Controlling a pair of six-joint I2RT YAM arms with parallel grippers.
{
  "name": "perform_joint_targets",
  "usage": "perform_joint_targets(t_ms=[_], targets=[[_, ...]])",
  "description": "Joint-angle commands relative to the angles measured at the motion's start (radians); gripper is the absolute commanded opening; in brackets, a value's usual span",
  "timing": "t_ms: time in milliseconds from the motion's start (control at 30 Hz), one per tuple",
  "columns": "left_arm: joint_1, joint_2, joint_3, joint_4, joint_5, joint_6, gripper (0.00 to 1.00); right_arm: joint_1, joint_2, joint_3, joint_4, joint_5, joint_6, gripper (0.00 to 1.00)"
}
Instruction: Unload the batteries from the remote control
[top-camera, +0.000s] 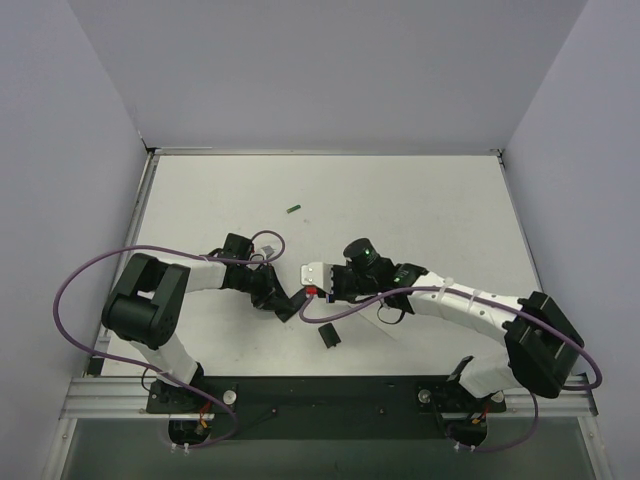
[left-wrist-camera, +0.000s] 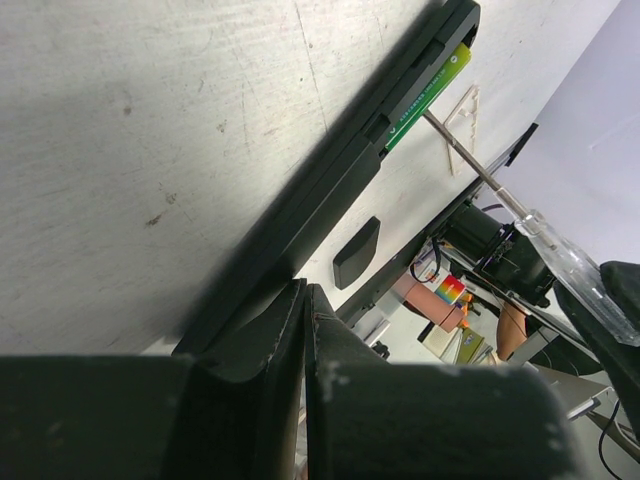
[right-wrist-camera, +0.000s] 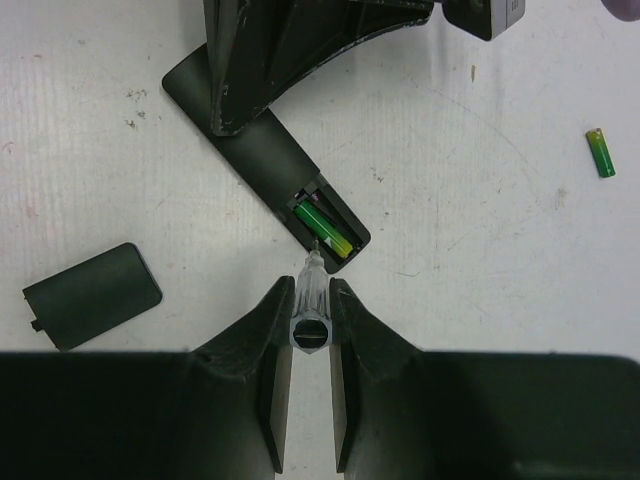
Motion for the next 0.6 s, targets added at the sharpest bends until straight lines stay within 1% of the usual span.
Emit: perform_joint_targets(t_ms=[0, 167, 567], targets=[[0.001, 0.037, 0.004, -0.016, -0.127, 0.034, 0.13, 0.036, -0.011, -0.085, -0.063, 0.058, 0.038, 0.00], [0.001, 0.041, 0.006, -0.015, -0.131, 0.034, 0.13, 0.073, -0.041, -0.131, -0.031, 0.102, 0.051, 0.00], [0.001, 0.047, 0.006, -0.011, -0.135, 0.030, 0.13, 0.122, -0.060, -0.181, 0.029, 0.124, 0.078, 0.00]])
